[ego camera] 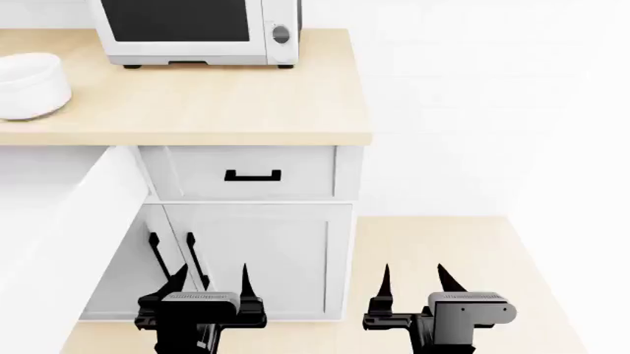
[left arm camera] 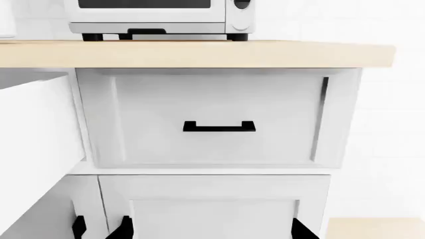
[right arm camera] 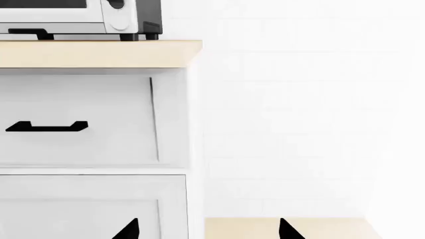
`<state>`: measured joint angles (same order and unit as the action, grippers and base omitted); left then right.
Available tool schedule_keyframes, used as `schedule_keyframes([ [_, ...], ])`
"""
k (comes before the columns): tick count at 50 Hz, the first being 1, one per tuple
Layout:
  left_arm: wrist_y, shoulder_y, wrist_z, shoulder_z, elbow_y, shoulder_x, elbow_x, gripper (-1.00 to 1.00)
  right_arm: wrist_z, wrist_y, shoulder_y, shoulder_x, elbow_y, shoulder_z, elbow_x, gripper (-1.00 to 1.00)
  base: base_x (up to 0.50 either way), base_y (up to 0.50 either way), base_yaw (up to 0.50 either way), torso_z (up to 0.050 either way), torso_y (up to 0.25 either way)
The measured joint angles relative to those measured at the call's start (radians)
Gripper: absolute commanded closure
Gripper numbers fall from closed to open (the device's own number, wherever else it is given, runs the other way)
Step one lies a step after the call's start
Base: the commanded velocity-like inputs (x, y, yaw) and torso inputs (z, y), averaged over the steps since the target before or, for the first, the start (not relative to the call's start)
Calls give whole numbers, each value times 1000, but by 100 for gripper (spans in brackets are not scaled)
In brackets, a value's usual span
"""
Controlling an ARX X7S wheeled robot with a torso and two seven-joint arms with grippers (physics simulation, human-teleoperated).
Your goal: Place the bar in the bowl and close the drawer.
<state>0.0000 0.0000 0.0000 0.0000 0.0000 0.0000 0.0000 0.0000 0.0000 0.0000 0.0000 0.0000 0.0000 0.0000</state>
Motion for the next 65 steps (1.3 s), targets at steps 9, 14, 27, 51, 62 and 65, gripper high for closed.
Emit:
schedule_keyframes([
  [9, -30, -1, -14, 25, 32, -20, -15, -100, 30, 19, -1, 19, -25, -18, 4, -100, 0, 0, 0, 0, 0],
  [14, -71, -6, -23, 44, 76, -35, -18, -100, 44, 53, 2, 35, -74, -33, 4, -100, 0, 0, 0, 0, 0],
  [27, -260, -63, -32, 85, 267, -79, -22, -100, 59, 214, 56, 81, -247, -65, -2, -100, 0, 0, 0, 2, 0],
  [51, -621, -339, -39, 95, 448, -135, -40, -100, 42, 574, 284, 141, -440, -107, -2, -100, 0, 0, 0, 50, 31],
  [62, -720, -448, -34, 70, 462, -146, -69, -100, 39, 719, 417, 148, -475, -111, 7, -100, 0, 0, 0, 50, 31],
  [65, -743, -469, -34, 59, 471, -149, -78, -100, 40, 755, 449, 150, -488, -112, 7, -100, 0, 0, 0, 50, 31],
])
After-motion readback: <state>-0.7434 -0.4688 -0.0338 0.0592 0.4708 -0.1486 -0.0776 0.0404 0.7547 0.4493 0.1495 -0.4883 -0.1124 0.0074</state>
